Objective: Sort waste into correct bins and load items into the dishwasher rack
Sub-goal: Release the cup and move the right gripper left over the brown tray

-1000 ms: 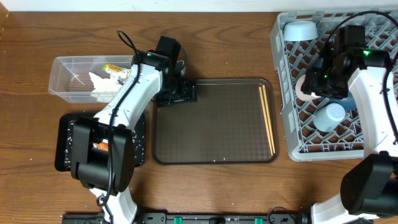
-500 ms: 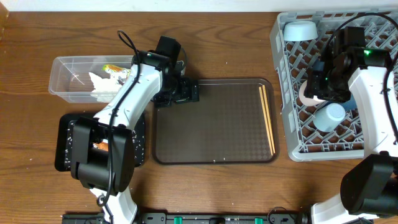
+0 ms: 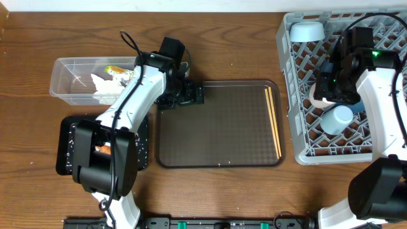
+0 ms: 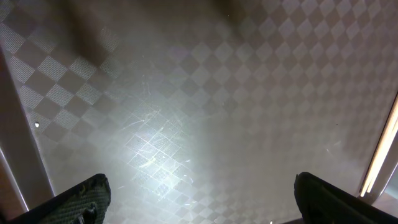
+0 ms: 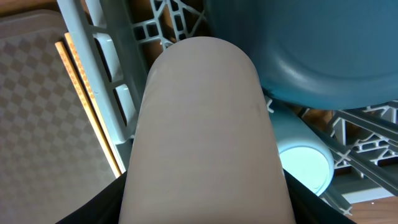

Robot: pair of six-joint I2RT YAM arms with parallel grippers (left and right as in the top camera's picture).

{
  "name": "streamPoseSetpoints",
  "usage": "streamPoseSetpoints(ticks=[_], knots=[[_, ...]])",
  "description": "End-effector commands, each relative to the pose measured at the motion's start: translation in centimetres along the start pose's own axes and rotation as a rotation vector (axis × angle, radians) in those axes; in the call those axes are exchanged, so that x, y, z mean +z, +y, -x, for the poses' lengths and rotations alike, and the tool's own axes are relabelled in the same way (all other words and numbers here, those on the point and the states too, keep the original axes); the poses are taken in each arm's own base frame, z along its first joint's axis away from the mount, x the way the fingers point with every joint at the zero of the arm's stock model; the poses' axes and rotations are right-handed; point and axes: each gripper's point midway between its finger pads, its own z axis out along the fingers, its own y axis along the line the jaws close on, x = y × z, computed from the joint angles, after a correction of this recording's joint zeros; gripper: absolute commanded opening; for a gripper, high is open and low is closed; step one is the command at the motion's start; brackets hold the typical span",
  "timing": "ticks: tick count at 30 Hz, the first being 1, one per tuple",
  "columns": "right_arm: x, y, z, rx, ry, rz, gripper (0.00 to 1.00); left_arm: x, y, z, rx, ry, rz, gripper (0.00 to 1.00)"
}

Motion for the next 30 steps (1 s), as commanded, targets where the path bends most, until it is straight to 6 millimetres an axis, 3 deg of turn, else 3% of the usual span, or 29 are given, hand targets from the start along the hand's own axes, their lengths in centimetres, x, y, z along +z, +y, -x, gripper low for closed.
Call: streamPoseSetpoints(ticks=[1,8,15,21,26,30], knots=[[0.5,-1.3,0.0,0.034,0.012,-0.023,0.14,0.2,0.3,-0.1,-0.001,0.007,0.012,0.97],[1.2,0.2,-0.3,0.03,0.025,0.055,0.15,0.2,0.3,-0.1,-0.001,0.007,0.012,0.97],[2.6,0.0,-0.6,0.031,0.023,0.046,0.19,0.2,0.3,-0.1,-0.001,0.007,0.012,0.98],[2.6,-0.1,-0.5,0.032,0.02,0.046,0.7,0.2,0.3,-0.1,-0.001,0.007,0.012,0.98],[2.6,-0.1,-0.5,0.032,0.021,0.046,0.91,0.2,0.3,-0.1,-0.001,0.007,0.012,0.98],[2.4,0.0,-0.3,0.032,0.015,0.047,0.94,0.2,0.3,-0.1,-0.001,0.006,0.012,0.98]])
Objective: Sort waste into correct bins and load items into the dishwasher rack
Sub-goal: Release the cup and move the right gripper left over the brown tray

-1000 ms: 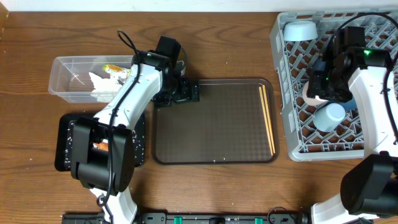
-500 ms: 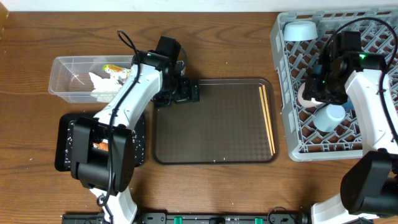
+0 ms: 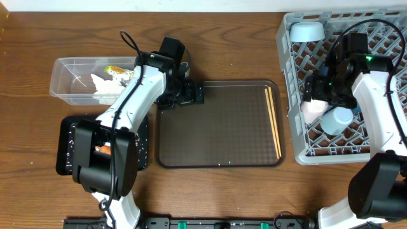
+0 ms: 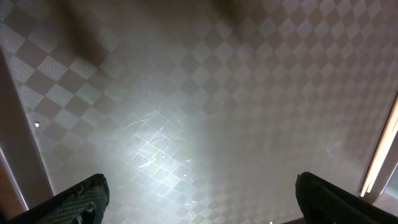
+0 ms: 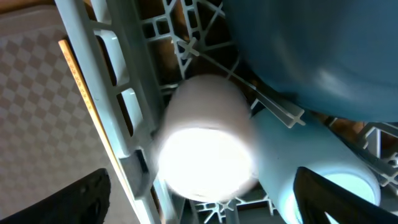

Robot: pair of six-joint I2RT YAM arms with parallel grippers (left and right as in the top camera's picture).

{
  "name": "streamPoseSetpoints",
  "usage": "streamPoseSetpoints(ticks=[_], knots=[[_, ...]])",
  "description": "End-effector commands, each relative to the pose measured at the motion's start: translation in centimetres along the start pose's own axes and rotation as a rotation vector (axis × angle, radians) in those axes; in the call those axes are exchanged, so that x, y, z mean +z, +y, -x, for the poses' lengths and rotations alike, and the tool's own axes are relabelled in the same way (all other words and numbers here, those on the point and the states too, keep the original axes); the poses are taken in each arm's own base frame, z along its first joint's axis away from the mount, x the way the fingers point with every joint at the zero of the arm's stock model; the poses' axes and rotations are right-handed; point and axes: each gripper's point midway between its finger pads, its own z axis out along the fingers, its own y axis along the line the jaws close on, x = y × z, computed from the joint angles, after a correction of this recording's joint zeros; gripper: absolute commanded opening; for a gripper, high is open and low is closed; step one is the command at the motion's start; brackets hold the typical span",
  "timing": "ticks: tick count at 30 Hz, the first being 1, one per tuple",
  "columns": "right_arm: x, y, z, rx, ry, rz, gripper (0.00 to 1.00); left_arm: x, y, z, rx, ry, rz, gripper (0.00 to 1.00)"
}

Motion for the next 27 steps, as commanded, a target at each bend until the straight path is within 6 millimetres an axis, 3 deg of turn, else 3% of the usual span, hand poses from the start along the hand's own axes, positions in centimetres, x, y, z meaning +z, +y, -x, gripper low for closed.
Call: streamPoseSetpoints(ticks=[1,8,13,17,20,22,27], knots=[[-0.1,-0.9,0.3,0.026,0.0,-0.004,0.95,0.2,0.2,-0.1,-0.001,0.006,0.012,0.98],[-4.6,-0.1,2.0,0.024,-0.05,0.034,0.99,0.2,0.2,-0.1,-0.001,0.006,0.012,0.98],[-7.4,2.5,2.0,0.007,-0.05,0.178,0.99,0.2,0.2,-0.1,-0.001,0.005,0.011,0.98],[-8.3,6.2,1.0,-0.089,-0.029,0.343,0.92,-0.4,-0.1,0.2,-0.018,-0.012,0.004,0.98],[-8.3,8.0,0.4,-0.144,-0.02,0.356,0.87,-2.8,-1.1,1.4,0.002,-0.081,-0.021,0.98],[-8.3,9.4,-0.2,-0.179,-0.009,0.364,0.77,-6.0,-2.1,2.4,0.023,-0.168,-0.053,0.98],[-7.0,12.0,-1.7,-0.206,0.019,0.288,0.73,-15.7,-3.9,3.5,0.062,-0.425,-0.137,0.98]])
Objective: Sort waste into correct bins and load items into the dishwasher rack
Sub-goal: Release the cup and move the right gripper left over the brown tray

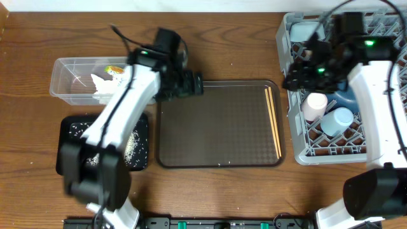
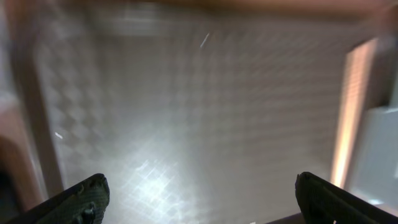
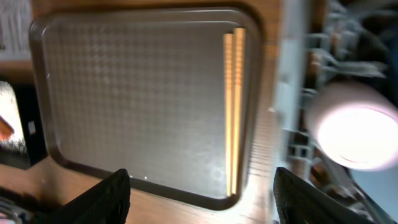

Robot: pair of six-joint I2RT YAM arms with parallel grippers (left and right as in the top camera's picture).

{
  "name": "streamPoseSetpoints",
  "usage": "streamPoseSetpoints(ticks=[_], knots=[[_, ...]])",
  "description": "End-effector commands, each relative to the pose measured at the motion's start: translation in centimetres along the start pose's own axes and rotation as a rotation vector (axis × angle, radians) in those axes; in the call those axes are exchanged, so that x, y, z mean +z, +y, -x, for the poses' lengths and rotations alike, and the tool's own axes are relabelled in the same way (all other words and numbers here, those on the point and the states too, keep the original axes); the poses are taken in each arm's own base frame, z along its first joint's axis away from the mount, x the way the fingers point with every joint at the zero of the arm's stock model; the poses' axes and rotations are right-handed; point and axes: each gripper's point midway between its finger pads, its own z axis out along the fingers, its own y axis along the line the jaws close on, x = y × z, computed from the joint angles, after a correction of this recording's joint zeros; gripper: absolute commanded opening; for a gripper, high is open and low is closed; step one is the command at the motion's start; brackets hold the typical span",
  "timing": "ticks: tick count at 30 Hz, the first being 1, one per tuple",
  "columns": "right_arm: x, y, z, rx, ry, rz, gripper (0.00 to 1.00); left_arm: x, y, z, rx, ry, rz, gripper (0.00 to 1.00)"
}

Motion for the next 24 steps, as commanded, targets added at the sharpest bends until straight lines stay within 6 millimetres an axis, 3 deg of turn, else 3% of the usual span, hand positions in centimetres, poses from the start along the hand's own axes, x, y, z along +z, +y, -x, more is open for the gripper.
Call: streamPoseSetpoints(ticks=[1,6,12,18,24], knots=[[1.2,1.5,-1.0,0.003,0.018,-0.068,0.72,-9.7,-2.4,3.1,0.032,-0.274,-0.08,0.98],[4.6,4.3,-1.8,-0.097,0.014,-0.116,0.74,-17.7,-2.7,2.8,0.052,-0.48,-0.119,0.98],[8.1,3.5,-4.0,-0.1,0.033,-0.261,0.74,-22.6,-3.6,0.9,0.082,-0.594,-0.154,0.98],[11.7,3.4,-6.0,-0.151,0.049,-0.276,0.72,-24.6,-4.0,0.0,0.097,-0.641,-0.17,0.98],[14.5,3.1,-7.6,-0.19,0.045,-0.285,0.69,-24.4,-3.9,0.0,0.096,-0.637,-0.169,0.98]])
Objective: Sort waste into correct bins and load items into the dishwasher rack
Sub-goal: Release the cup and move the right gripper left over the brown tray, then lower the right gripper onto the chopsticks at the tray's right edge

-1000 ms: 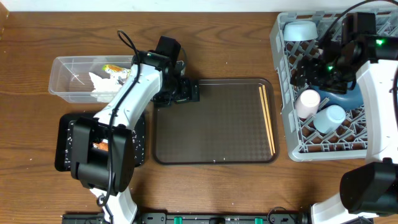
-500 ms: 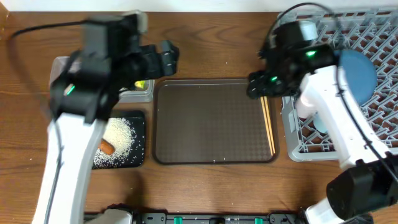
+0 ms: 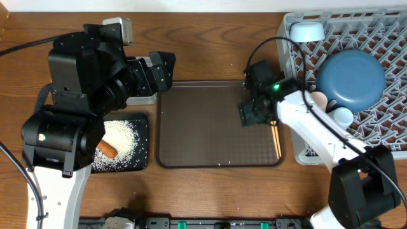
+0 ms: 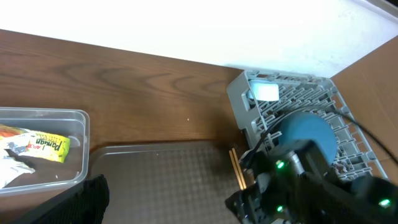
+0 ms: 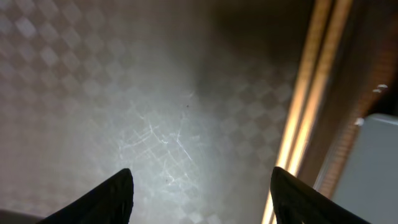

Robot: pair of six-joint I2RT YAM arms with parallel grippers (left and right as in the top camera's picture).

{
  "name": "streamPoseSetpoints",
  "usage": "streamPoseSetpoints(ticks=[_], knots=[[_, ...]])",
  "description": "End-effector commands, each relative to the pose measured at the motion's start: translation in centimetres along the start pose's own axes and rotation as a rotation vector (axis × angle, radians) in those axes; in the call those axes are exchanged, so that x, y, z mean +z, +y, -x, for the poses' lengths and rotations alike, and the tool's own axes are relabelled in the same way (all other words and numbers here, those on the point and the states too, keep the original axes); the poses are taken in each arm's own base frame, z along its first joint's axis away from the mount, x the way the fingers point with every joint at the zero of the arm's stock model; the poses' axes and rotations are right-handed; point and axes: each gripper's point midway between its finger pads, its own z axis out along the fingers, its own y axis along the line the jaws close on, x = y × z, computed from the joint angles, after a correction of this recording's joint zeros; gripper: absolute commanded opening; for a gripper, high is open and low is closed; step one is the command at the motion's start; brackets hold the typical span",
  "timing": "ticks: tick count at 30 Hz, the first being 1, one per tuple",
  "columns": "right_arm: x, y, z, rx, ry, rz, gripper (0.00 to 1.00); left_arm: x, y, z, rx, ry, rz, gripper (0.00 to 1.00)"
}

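Note:
Two wooden chopsticks (image 3: 275, 135) lie side by side along the right edge of the brown tray (image 3: 210, 137). My right gripper (image 3: 249, 114) hangs open low over the tray just left of them; in the right wrist view the chopsticks (image 5: 311, 93) run past its right finger, and the gripper (image 5: 202, 208) holds nothing. My left gripper (image 3: 163, 70) is raised high over the tray's top left corner, open and empty; one dark finger (image 4: 87, 199) shows. The grey dish rack (image 3: 291, 95) holds a blue bowl (image 3: 351, 77), a white bowl (image 3: 307, 30), a pink cup (image 3: 318, 99) and a light blue cup (image 3: 344, 115).
A black bin (image 3: 145, 159) with white rice and a sausage piece sits left of the tray. The clear bin (image 4: 78, 149) with wrappers (image 4: 37, 146) stands behind it, mostly hidden overhead by my left arm. The rack's wall (image 5: 379, 162) is close on the right gripper's right.
My right gripper was high over the rack's left edge; it is now low over the tray's right part beside the chopsticks. My left gripper has risen from the tray's top left corner.
My right gripper was shut on the pink cup inside the rack. Then the cup lay in the rack beside the light blue cup and the gripper was open. It then stood above the rack's edge, and now over the tray. My left gripper stayed open low over the tray, then rose.

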Motion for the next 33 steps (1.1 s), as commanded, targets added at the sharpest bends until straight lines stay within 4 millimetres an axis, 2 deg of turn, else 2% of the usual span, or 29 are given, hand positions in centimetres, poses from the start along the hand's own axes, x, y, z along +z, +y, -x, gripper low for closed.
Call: streamPoseSetpoints(ticks=[1,6,14,21,33], knots=[[1.1,-0.5,-1.2,-0.002,0.001,-0.049,0.7,0.0,0.3,0.1,-0.003,-0.006,0.015,0.98],[2.5,-1.9,-1.4,-0.022,-0.033,-0.124,0.7,0.0,0.4,0.1,-0.003,-0.006,0.015,0.98],[2.9,-2.0,-1.5,-0.022,-0.039,-0.128,0.68,0.0,0.4,0.1,-0.003,-0.006,0.015,0.98],[4.0,-2.9,-1.3,-0.017,-0.084,-0.165,0.69,0.0,0.3,0.1,-0.003,-0.006,0.015,0.98],[3.9,-4.1,-1.4,-0.013,-0.088,-0.231,0.7,0.0,0.3,0.1,-0.003,-0.006,0.015,0.98]])
